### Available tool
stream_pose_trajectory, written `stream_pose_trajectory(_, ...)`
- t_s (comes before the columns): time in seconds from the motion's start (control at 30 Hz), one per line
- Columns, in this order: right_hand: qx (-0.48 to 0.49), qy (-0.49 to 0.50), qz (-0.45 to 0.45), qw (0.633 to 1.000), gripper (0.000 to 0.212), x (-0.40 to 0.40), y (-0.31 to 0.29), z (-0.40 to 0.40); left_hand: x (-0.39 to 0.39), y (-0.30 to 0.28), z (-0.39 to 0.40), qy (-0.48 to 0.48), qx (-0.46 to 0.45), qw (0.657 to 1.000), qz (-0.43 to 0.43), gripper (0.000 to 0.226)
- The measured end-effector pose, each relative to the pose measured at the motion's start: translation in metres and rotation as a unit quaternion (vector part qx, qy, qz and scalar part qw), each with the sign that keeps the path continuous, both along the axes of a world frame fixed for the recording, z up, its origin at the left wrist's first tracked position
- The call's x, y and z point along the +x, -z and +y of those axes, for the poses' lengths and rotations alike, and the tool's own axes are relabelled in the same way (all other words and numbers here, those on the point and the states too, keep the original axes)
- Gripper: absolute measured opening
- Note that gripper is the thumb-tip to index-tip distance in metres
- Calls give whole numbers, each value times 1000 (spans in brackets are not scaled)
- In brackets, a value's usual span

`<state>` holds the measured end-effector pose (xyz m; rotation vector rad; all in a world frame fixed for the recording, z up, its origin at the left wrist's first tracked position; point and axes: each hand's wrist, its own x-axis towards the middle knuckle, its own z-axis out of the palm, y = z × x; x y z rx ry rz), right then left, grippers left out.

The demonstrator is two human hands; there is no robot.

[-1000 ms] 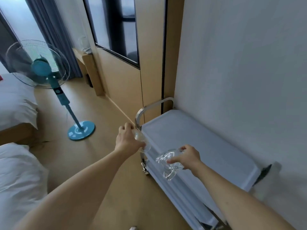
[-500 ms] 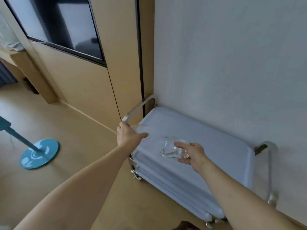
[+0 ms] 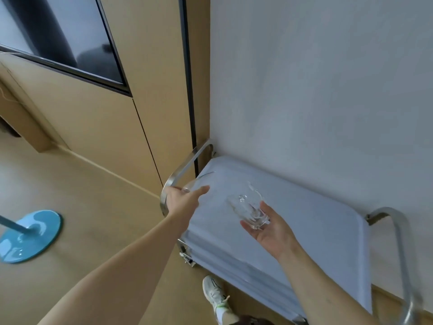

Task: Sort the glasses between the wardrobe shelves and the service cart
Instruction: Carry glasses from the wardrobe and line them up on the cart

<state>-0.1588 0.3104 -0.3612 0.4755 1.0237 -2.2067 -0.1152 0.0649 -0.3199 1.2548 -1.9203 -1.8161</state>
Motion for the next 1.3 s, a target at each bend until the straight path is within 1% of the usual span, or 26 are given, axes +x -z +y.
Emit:
stream_pose_trajectory(0.07, -53, -19, 19, 998, 54, -15, 6, -8, -17, 5, -6, -5, 13, 1000, 3, 70)
stream_pose_trajectory(0.1, -74, -28, 25, 997, 54, -22, 8, -12, -26, 8, -11, 0, 21, 1000, 2, 76)
stream_pose_trajectory(0.17, -108, -51, 42, 992, 63, -37, 10, -20, -45, 13, -18, 26, 46, 999, -4, 90)
stream_pose_trajectory(0.23, -128, -84, 63, 986, 74, -51, 11, -25, -63, 19, -25, 63, 73, 995, -10, 96)
stream_pose_trajectory(0.3, -126, -104, 75, 984, 88, -67, 13, -28, -79, 25, -28, 87, 91, 992, -22, 90)
stream_pose_trajectory(0.37, -108, -120, 83, 983, 104, -83, 16, -30, -95, 31, -28, 92, 112, 989, -30, 78)
stream_pose_trajectory(0.43, -86, -137, 95, 982, 107, -96, 17, -29, -107, 39, -26, 89, 142, 985, -30, 74)
stream_pose_trajectory(0.53, -40, -152, 91, 983, 103, -105, 22, -28, -118, 50, -23, 68, 236, 969, -14, 80)
stream_pose_trajectory(0.57, -33, -152, 84, 984, 102, -105, 25, -28, -120, 54, -23, 63, 264, 962, -11, 75)
stream_pose_trajectory(0.6, -32, -150, 79, 985, 99, -103, 29, -28, -121, 58, -23, 62, 284, 957, -10, 62)
stream_pose_trajectory(0.63, -35, -144, 76, 986, 92, -101, 32, -29, -122, 62, -24, 65, 293, 954, -16, 45)
stream_pose_trajectory(0.67, -40, -135, 77, 987, 83, -99, 34, -30, -122, 65, -26, 72, 295, 952, -27, 34)
stream_pose_trajectory(0.7, -44, -125, 79, 988, 75, -97, 37, -31, -123, 66, -28, 83, 293, 952, -38, 33)
stream_pose_trajectory(0.77, -38, -104, 80, 991, 68, -92, 41, -33, -124, 69, -31, 112, 280, 952, -60, 46)
stream_pose_trajectory(0.87, -22, -60, 63, 996, 61, -86, 45, -36, -125, 67, -34, 134, 272, 950, -70, 43)
stream_pose_trajectory(0.9, -25, -48, 56, 997, 59, -85, 44, -37, -125, 65, -37, 138, 275, 949, -68, 49)
stream_pose_trajectory(1.0, -50, -17, 26, 998, 57, -87, 45, -41, -125, 64, -43, 178, 292, 938, -64, 83)
stream_pose_trajectory(1.03, -62, -5, 14, 998, 58, -88, 45, -42, -125, 65, -44, 191, 296, 934, -66, 87)
stream_pose_trajectory(1.1, -73, 21, -4, 997, 61, -91, 46, -43, -123, 65, -45, 189, 308, 930, -67, 91)
stream_pose_trajectory(1.13, -69, 31, -9, 997, 59, -93, 46, -44, -123, 65, -45, 187, 305, 931, -70, 92)
stream_pose_trajectory(1.23, -38, 36, -10, 999, 43, -102, 44, -47, -127, 66, -45, 205, 276, 935, -85, 93)
stream_pose_trajectory(1.3, 5, 25, -6, 1000, 32, -111, 44, -51, -130, 67, -47, 210, 255, 940, -86, 94)
